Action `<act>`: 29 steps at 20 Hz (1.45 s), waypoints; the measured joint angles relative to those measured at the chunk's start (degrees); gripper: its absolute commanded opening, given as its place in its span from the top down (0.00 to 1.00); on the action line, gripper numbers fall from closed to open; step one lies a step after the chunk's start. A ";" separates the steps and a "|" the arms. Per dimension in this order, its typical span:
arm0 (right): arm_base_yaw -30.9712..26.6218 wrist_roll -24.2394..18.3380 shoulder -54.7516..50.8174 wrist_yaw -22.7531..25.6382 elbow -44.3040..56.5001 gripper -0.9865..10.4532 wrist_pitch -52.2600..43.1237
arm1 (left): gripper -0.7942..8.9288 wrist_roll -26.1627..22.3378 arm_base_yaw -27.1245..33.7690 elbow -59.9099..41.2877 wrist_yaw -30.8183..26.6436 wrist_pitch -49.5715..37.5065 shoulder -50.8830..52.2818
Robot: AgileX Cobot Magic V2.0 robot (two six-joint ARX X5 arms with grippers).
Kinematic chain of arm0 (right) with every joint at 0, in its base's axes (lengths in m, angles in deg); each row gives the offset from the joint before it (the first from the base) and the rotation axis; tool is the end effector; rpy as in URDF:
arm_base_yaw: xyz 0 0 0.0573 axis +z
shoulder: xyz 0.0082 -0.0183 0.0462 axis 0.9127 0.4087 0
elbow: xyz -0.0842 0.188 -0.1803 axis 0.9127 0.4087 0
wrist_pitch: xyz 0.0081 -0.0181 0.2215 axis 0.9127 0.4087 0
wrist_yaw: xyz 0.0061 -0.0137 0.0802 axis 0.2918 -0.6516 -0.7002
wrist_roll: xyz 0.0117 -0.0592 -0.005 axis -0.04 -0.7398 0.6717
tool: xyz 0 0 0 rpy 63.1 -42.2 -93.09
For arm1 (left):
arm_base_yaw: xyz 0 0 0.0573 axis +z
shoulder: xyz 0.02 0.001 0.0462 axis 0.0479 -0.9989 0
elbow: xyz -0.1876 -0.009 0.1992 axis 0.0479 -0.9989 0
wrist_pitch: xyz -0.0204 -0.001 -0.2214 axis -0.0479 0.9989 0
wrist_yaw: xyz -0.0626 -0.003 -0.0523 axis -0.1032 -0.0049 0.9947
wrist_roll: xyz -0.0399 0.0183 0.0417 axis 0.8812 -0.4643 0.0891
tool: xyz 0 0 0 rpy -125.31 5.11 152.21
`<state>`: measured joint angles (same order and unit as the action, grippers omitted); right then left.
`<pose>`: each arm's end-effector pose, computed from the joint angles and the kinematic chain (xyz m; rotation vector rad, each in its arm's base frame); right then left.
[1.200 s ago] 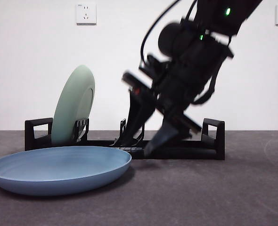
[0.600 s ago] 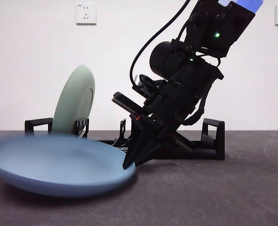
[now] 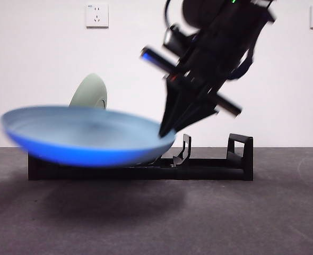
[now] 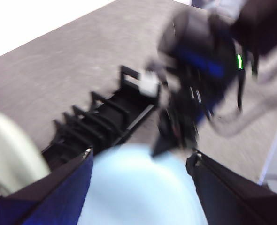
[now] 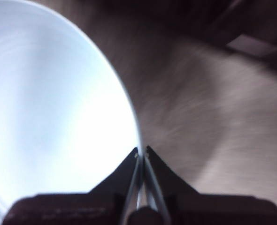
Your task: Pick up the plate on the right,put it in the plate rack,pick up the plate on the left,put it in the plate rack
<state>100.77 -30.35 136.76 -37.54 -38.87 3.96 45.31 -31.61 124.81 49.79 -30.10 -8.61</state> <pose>0.2571 0.1942 0.2379 0.0524 1.0962 0.7150 0.1382 -0.0913 0.3589 0.2405 0.4066 -0.8764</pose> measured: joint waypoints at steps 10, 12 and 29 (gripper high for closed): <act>-11.67 -0.90 -7.63 -0.07 0.00 0.92 7.21 | 0.57 -9.42 -29.66 0.00 -35.06 4.76 -5.70; -11.74 -1.05 -8.61 -0.09 0.00 0.92 7.74 | 0.57 -9.77 -34.69 0.00 -40.76 4.74 -10.03; -12.04 -3.02 -16.24 0.26 0.00 0.92 16.09 | 0.93 -16.11 -39.17 0.00 -47.08 -1.84 -28.57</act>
<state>88.73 -33.37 120.52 -37.28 -38.87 20.05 29.20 -70.77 124.81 2.71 -31.94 -37.18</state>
